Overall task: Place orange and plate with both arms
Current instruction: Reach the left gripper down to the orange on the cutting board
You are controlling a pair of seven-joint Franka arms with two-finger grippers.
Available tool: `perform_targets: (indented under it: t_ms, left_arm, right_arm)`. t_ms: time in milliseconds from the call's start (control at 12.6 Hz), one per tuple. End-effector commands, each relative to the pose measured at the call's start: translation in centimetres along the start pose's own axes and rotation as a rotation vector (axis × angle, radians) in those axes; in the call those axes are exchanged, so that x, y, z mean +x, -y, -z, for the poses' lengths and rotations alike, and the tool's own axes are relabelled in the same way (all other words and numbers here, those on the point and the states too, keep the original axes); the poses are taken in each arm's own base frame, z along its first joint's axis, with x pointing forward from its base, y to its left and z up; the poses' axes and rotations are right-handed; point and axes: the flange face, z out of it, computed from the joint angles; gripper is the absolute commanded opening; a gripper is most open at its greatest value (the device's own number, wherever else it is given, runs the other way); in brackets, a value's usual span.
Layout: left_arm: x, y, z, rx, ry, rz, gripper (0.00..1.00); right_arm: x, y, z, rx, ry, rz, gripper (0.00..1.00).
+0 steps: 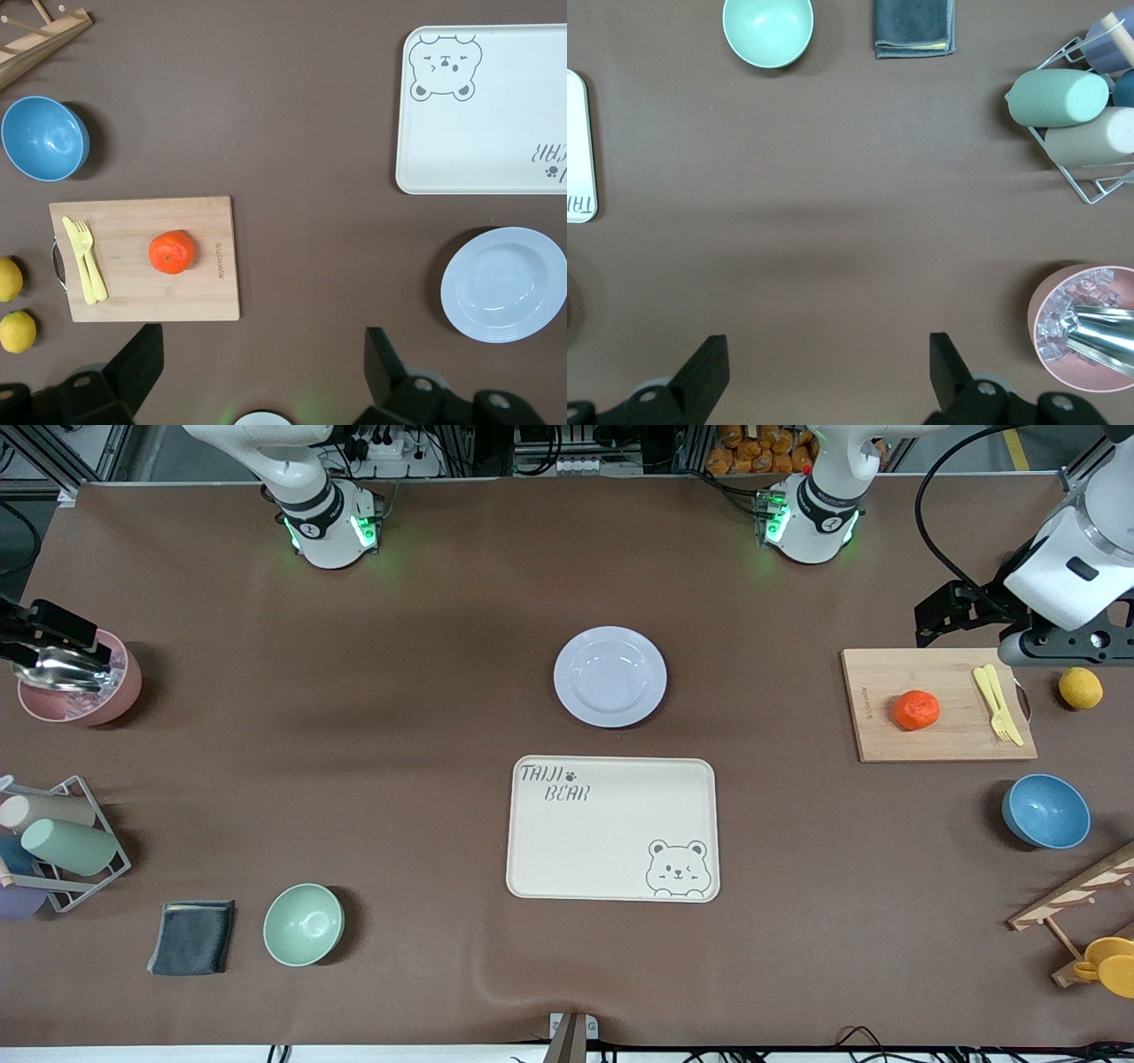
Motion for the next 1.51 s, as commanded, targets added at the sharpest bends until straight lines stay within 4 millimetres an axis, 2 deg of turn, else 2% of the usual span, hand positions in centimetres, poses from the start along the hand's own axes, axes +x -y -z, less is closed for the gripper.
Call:
perform_targets:
  t_ms: [0,80,398,717,1115,1354,1434]
  left_arm:
    - [-0.8,0.1,1.1,0.007,-0.009,0.008,1.00]
    - [-0.9,-0.1,1.3,0.008,-0.014,0.016,1.00]
    - [-0.5,0.0,0.8,0.008,-0.005,0.015,1.00]
    - [-0.4,0.0,-0.1,0.012,0.015,0.018,1.00]
    - [0.5,0.1,-6.3,0.058,0.120,0.009,1.00]
    - [0.4,0.1,-12.1,0.093,0.153,-0.003,1.00]
    - [0.1,0.9,-14.2,0.096,0.159,0.007,1.00]
  right_arm:
    - [-0.3,0.7,1.3,-0.015,-0.022,-0.001,1.00]
    - [-0.2,1.1,1.2,-0.016,-0.022,0.007,1.00]
    - [0.0,0.6,0.5,-0.014,-0.006,0.008,1.00]
    - [1.0,0.9,-1.2,-0.012,0.027,0.012,1.00]
    - [2.8,1.6,-4.1,-0.008,0.062,0.022,1.00]
    - [3.2,1.9,-5.2,0.046,0.074,0.015,1.00]
    - [3.5,2.0,-6.1,0.078,0.088,0.008,1.00]
